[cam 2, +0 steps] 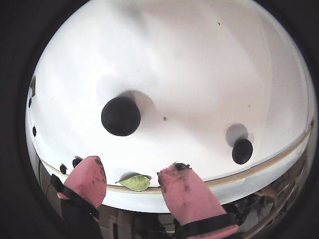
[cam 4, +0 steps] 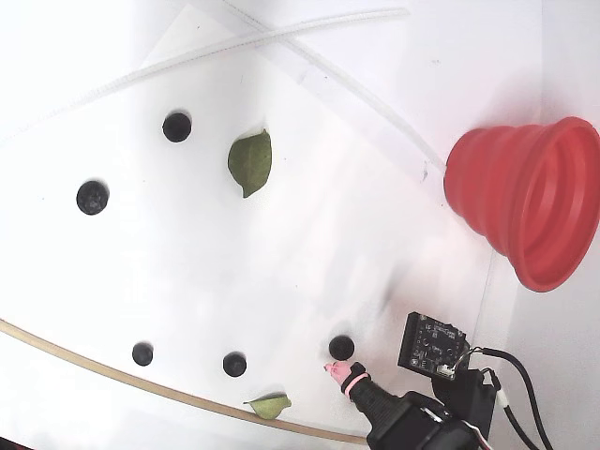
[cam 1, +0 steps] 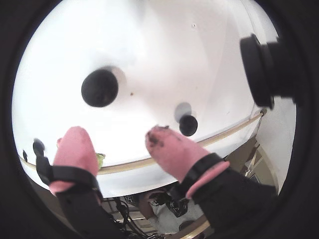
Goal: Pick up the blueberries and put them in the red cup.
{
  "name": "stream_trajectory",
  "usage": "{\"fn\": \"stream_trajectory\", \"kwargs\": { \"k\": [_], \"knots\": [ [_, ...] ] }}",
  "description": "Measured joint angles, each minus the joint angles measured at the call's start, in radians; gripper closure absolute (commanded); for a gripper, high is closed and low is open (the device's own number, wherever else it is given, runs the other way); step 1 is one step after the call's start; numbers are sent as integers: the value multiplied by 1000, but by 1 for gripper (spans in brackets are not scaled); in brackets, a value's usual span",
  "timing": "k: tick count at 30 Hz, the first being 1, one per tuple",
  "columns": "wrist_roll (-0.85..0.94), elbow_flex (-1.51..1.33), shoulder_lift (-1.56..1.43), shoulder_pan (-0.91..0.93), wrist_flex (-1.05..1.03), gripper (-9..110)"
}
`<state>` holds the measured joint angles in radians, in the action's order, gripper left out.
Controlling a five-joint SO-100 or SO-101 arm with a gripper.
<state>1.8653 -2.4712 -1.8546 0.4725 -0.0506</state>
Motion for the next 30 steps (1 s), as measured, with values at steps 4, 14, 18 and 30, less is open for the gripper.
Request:
{"fn": "stream_trajectory", "kwargs": {
  "k": [4,14,18,30],
  "knots": [
    [-14,18,35,0,26,80],
    [-55,43,77,-21,40,78],
    [-69,48,81,-31,54,79],
    [-67,69,143,-32,103,79]
  ]
}}
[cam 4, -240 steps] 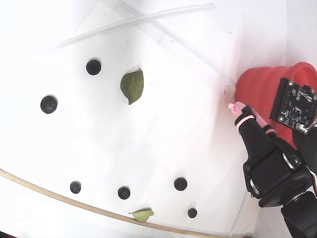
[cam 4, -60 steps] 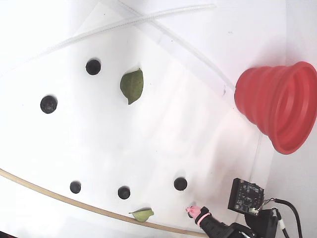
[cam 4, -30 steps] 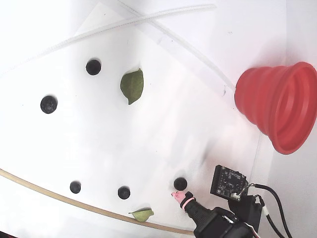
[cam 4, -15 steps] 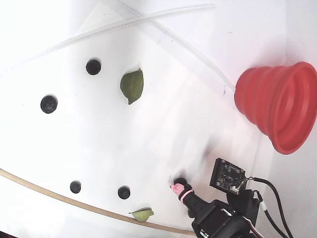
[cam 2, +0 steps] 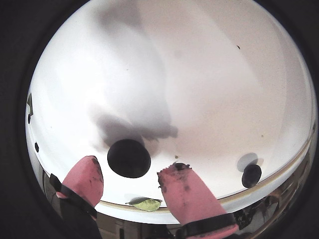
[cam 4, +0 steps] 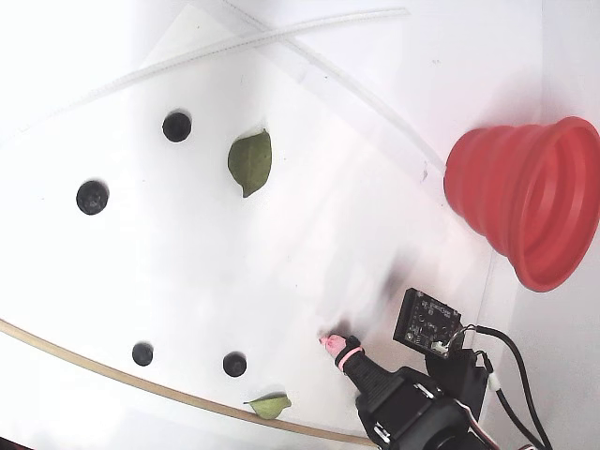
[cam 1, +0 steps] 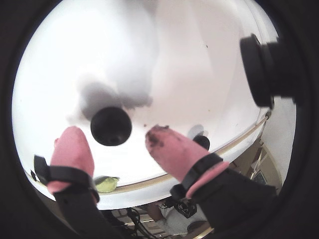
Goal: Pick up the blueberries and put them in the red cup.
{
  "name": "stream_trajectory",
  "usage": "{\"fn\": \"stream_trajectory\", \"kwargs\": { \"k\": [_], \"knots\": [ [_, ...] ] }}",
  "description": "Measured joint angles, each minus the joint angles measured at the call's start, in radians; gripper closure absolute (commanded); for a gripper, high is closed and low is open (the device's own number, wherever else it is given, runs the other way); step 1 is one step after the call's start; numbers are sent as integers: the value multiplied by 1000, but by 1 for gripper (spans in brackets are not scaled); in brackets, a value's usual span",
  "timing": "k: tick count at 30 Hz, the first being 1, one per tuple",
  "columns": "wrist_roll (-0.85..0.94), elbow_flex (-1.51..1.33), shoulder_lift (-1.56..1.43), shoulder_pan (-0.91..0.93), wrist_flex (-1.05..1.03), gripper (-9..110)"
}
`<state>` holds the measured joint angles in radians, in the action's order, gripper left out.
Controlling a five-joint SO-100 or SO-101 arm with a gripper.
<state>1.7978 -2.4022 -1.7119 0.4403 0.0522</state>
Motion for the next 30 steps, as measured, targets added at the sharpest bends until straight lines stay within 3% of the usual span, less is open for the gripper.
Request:
{"fn": "stream_trajectory", "kwargs": {
  "k": [30],
  "knots": [
    [-18,18,83,-8,67,86]
  ]
}}
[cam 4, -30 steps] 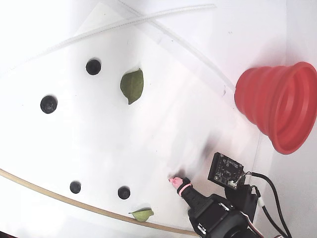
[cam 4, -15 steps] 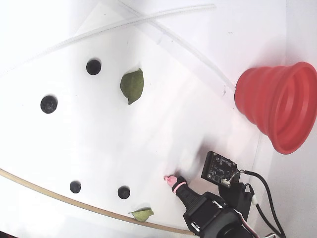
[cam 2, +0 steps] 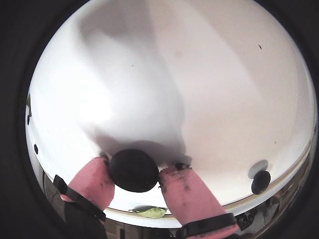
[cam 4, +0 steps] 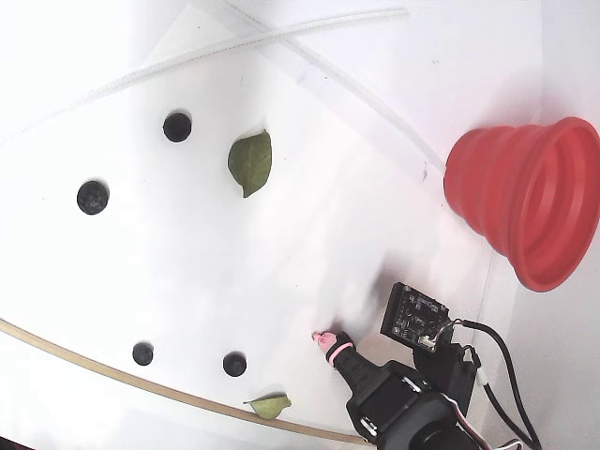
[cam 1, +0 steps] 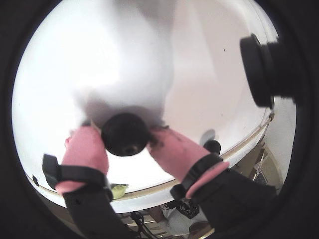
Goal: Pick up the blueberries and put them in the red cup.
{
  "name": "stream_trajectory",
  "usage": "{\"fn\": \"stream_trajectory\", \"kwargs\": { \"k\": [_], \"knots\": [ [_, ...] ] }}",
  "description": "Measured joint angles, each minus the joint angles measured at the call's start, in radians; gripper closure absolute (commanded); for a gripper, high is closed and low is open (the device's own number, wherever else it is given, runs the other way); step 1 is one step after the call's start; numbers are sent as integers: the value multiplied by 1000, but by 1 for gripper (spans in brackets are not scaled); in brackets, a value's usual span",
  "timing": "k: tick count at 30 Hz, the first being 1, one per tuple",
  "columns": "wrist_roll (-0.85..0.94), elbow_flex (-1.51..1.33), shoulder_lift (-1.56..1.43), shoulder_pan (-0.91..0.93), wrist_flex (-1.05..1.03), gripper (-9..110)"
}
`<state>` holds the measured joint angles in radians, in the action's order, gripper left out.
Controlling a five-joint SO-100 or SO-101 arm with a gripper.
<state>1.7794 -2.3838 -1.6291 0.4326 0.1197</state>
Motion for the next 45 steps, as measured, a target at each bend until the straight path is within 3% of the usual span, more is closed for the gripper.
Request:
{"fn": "stream_trajectory", "kwargs": {
  "k": [20,45],
  "knots": [
    [20,0,-3,0,11,87],
    [14,5,-270,2,-206,87]
  ]
}}
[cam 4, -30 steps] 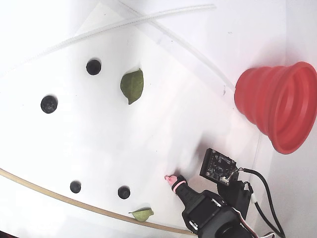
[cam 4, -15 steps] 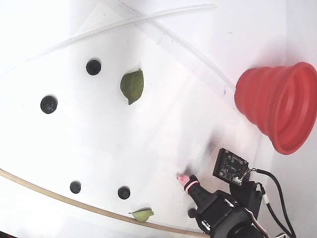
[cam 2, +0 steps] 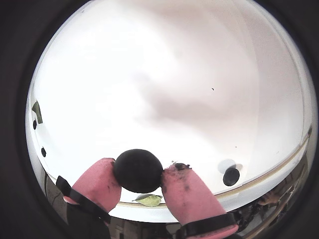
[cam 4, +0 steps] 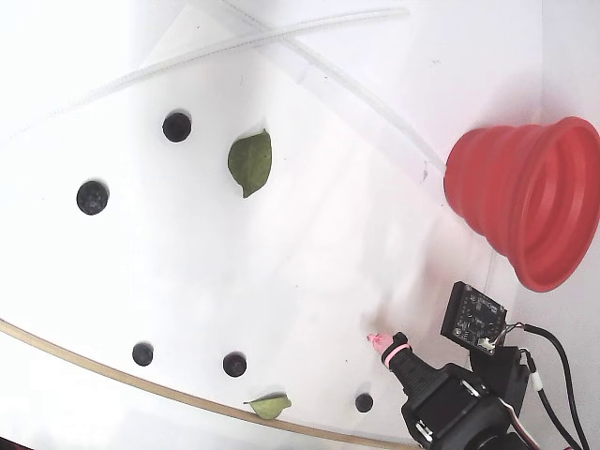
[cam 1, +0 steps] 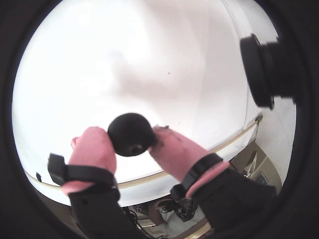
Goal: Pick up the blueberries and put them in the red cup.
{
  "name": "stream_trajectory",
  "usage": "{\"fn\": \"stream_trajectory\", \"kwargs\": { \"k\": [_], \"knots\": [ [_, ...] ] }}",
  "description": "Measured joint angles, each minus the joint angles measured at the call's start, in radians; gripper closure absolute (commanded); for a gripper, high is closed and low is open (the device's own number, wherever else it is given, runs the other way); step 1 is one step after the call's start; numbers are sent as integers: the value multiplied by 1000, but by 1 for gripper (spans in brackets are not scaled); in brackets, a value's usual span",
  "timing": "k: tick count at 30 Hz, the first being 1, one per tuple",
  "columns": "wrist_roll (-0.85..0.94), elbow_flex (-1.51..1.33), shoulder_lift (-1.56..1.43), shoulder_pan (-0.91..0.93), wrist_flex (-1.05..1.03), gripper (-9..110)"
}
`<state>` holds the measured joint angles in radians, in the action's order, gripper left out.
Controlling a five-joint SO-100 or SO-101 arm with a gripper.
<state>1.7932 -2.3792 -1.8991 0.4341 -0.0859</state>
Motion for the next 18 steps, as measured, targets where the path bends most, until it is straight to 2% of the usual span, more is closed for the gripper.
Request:
{"fn": "stream_trajectory", "kwargs": {
  "k": [18],
  "knots": [
    [0,-2,-169,-2,-129,87]
  ]
}}
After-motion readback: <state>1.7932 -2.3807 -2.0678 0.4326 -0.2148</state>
